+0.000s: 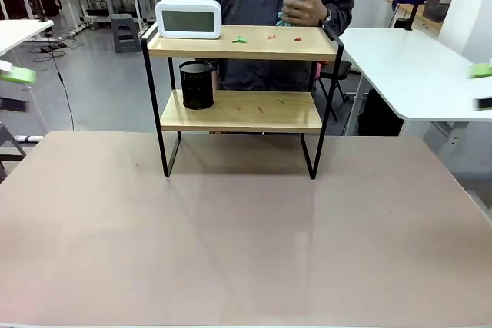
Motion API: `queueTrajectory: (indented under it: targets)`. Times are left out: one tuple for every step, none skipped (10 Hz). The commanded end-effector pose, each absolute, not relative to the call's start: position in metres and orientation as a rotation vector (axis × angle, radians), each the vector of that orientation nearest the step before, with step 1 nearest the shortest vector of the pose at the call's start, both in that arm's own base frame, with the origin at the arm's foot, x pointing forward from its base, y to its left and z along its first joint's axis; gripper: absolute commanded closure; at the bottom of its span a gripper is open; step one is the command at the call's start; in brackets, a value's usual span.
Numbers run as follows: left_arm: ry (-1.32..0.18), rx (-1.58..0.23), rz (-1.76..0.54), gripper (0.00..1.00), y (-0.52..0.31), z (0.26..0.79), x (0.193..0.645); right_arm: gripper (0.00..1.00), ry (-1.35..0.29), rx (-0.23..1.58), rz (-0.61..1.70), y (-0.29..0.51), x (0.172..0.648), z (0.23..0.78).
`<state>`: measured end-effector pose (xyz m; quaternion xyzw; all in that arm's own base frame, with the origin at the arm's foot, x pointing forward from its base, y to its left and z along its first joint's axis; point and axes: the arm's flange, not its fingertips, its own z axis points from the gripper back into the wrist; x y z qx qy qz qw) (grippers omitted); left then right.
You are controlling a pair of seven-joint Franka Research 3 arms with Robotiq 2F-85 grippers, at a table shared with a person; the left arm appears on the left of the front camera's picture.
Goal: Clean the shelf.
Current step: Pick up the Duster from the human.
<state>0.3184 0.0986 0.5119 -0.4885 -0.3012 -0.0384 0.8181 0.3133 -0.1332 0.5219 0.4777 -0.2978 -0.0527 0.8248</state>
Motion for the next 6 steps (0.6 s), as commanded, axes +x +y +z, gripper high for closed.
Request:
queueTrajectory:
  targets:
    - [-0.841, -1.216, 0.238, 0.0, 0.13, 0.438, 0.322, 0.0, -0.718, 1.148, -0.357, -0.154, 0.294, 0.426]
    - [-0.86, -1.225, 0.318, 0.0, 0.133, 0.414, 0.33, 0.0, -0.719, 1.067, -0.432, -0.155, 0.287, 0.403]
    - [-0.7, -1.123, 0.085, 0.0, 0.148, 0.486, 0.315, 0.0, -0.668, 1.084, -0.279, -0.185, 0.306, 0.49]
    - [-0.7, -1.123, 0.085, 0.0, 0.148, 0.486, 0.315, 0.0, -0.668, 1.084, -0.279, -0.185, 0.306, 0.49]
    - [-0.7, -1.123, 0.085, 0.0, 0.148, 0.486, 0.315, 0.0, -0.668, 1.084, -0.279, -0.185, 0.306, 0.49]
    - [-0.7, -1.123, 0.085, 0.0, 0.148, 0.486, 0.315, 0.0, -0.668, 1.084, -0.279, -0.185, 0.306, 0.49]
